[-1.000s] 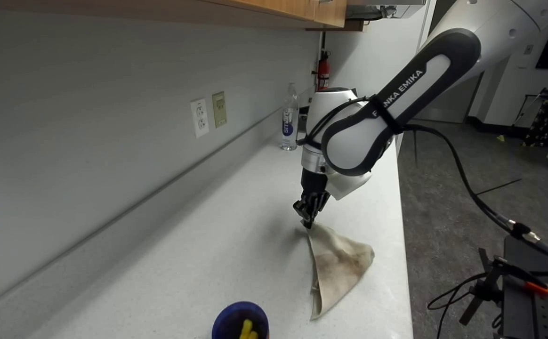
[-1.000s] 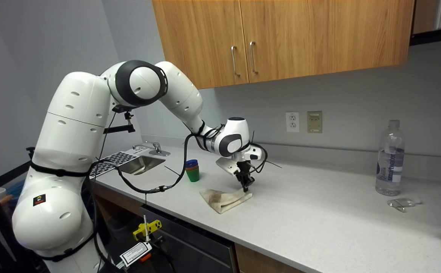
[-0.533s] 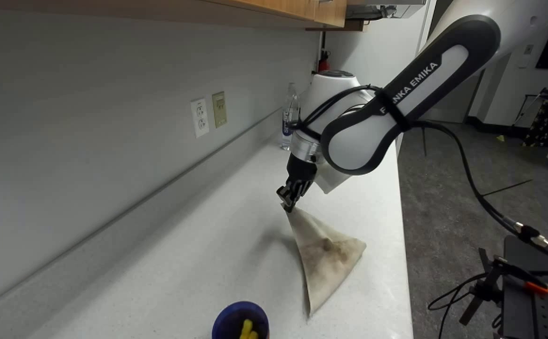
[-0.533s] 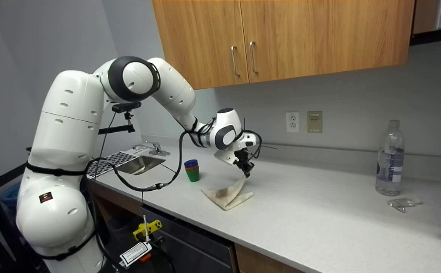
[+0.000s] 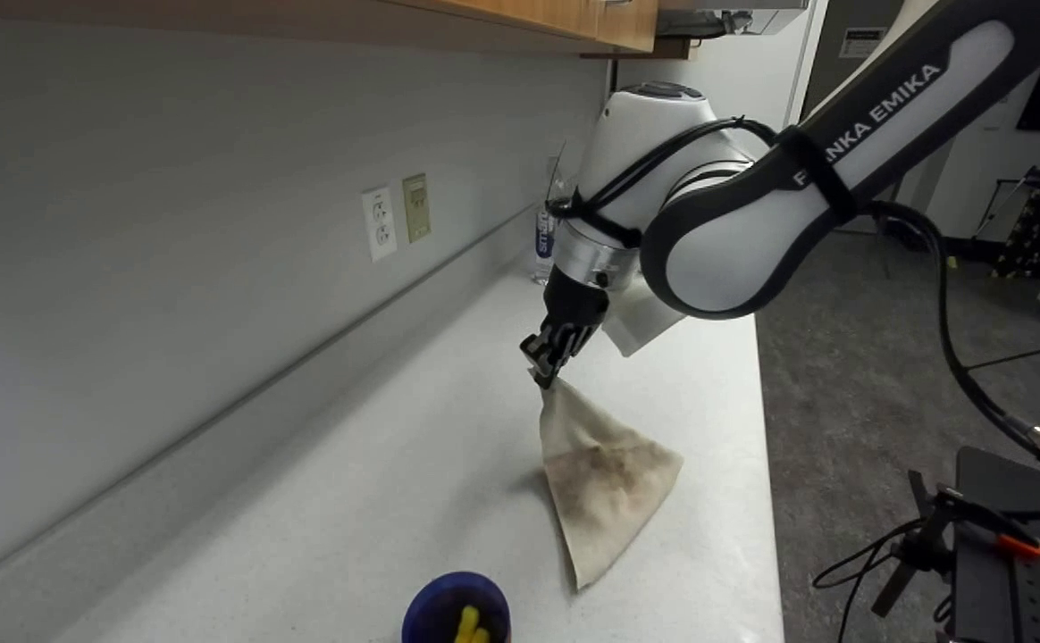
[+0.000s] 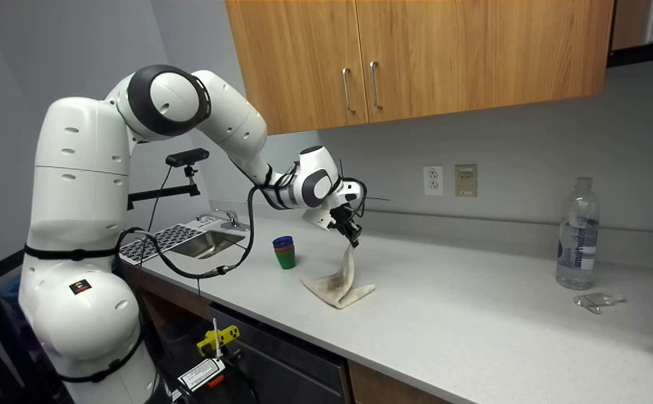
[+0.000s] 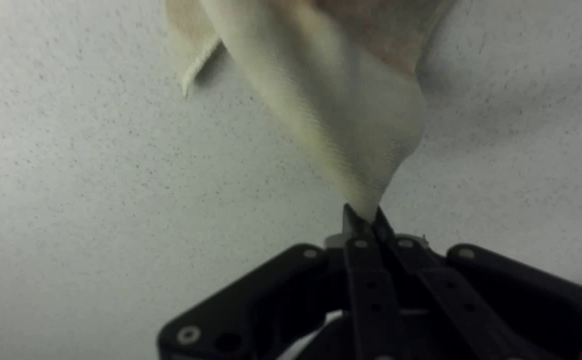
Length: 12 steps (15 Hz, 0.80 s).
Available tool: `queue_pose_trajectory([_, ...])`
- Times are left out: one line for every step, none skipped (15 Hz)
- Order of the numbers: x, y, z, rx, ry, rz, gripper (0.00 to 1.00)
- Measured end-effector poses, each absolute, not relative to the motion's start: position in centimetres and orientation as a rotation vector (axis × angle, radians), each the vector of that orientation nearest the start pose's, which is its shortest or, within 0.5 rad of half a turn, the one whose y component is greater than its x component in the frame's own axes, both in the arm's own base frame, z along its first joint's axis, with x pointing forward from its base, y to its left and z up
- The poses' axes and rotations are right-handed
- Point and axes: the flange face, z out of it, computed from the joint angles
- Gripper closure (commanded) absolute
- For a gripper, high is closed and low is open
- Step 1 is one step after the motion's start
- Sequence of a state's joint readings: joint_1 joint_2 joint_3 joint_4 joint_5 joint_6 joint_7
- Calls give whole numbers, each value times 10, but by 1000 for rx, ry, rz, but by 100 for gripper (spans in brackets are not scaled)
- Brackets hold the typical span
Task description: Unfold the towel
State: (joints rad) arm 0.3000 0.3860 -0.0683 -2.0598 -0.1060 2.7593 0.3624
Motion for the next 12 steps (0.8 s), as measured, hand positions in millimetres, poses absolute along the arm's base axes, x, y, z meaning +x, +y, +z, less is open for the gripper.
queue_pose_trajectory([594,148,277,-3099,62,-454,99])
queue_pose_trajectory([583,148,276,-3115,76,-396,99])
queue_pose_trajectory([571,148,274,-3133,84,-331,99])
queue_pose_trajectory([560,148,272,-3151,85,-264,99])
queue_pose_trajectory([547,150,270,-3168,81,-193,99])
queue_pose_trajectory([535,153,268,-3181,74,-121,99])
queue_pose_trajectory([522,156,265,-3190,69,-49,99])
queue_pose_trajectory([510,160,261,-3196,64,23,99])
queue_pose_trajectory([499,163,258,-3200,61,91,99])
queue_pose_trajectory([488,166,255,-3202,58,155,99])
queue_pose_trajectory([478,169,252,-3205,54,213,99])
queue_pose_trajectory([470,171,249,-3205,54,266,99])
